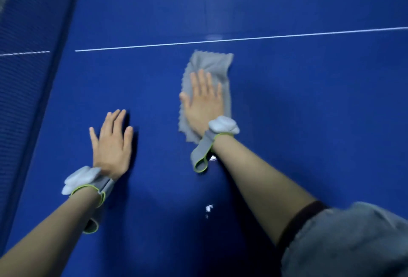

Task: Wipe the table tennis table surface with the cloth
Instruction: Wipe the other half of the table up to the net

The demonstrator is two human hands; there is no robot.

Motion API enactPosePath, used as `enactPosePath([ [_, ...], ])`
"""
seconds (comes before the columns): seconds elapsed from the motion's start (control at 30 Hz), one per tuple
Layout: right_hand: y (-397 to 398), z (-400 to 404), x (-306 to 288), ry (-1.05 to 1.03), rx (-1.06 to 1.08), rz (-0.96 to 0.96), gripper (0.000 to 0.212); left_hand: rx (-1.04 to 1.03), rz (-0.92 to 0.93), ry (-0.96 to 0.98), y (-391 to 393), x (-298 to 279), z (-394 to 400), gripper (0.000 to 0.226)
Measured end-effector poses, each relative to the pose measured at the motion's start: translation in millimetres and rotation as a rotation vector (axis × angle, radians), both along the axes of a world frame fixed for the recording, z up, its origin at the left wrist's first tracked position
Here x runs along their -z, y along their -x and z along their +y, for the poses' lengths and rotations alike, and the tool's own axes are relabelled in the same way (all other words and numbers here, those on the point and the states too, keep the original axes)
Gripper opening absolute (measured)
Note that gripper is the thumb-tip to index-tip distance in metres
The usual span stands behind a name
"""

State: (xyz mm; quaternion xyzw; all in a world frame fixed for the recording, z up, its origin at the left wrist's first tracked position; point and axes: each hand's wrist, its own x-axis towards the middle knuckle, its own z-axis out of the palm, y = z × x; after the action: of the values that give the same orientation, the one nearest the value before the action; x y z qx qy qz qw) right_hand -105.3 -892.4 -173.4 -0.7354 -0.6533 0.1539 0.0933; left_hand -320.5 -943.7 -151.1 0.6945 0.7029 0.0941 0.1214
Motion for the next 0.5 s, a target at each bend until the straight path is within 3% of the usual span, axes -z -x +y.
enactPosePath([
  [0.13,73.0,-55.2,1.7,-0.002,-0.303,0.046,0.061,-0.065,0.039,0.04,30.0,-6.1,-18.4,0.046],
  [0.23,80.7,-94.1,4.0,-0.015,-0.428,0.018,0.061,-0.031,0.045,0.041,30.6,-12.1,-26.8,0.047],
  [0.4,32.6,-134.8,4.0,0.013,-0.423,-0.001,0.054,0.042,-0.026,0.024,-8.6,-22.9,-33.5,0.048],
  [0.5,-11.3,-136.3,-0.6,0.024,-0.285,-0.028,0.055,0.128,-0.041,0.016,-36.5,-27.6,-37.7,0.048],
])
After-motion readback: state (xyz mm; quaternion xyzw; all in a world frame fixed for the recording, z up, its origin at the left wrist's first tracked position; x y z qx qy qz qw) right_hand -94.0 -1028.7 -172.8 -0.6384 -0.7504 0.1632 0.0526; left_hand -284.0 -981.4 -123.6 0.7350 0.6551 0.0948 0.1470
